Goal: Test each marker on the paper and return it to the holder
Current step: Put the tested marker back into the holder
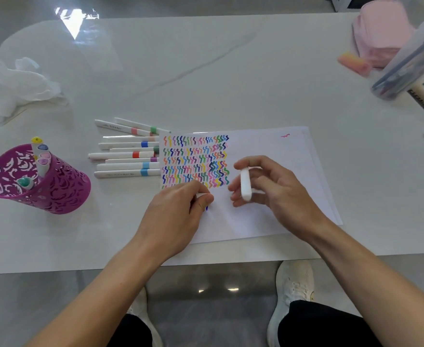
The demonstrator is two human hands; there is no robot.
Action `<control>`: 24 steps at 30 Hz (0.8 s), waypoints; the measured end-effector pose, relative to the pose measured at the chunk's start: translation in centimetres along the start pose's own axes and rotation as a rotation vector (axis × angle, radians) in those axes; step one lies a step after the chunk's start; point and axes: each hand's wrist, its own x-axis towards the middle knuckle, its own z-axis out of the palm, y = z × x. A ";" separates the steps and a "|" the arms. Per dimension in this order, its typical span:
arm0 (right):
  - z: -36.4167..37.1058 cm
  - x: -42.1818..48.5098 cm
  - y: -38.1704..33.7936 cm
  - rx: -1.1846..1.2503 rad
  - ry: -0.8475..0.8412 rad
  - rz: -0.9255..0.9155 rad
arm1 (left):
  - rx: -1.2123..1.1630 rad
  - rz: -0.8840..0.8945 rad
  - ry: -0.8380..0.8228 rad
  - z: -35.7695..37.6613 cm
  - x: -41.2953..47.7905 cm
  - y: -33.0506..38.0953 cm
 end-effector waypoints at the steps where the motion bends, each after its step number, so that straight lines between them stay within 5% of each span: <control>1: -0.1 0.1 0.2 -0.034 -0.003 -0.028 | 0.001 -0.007 -0.006 0.0 0.0 -0.1; 4: -0.1 0.0 0.3 -0.168 0.051 -0.084 | 0.008 -0.013 -0.018 0.1 0.1 -0.2; 24: 1.0 1.0 1.7 -0.113 0.240 -0.064 | 0.007 -0.015 -0.059 0.2 0.3 -0.2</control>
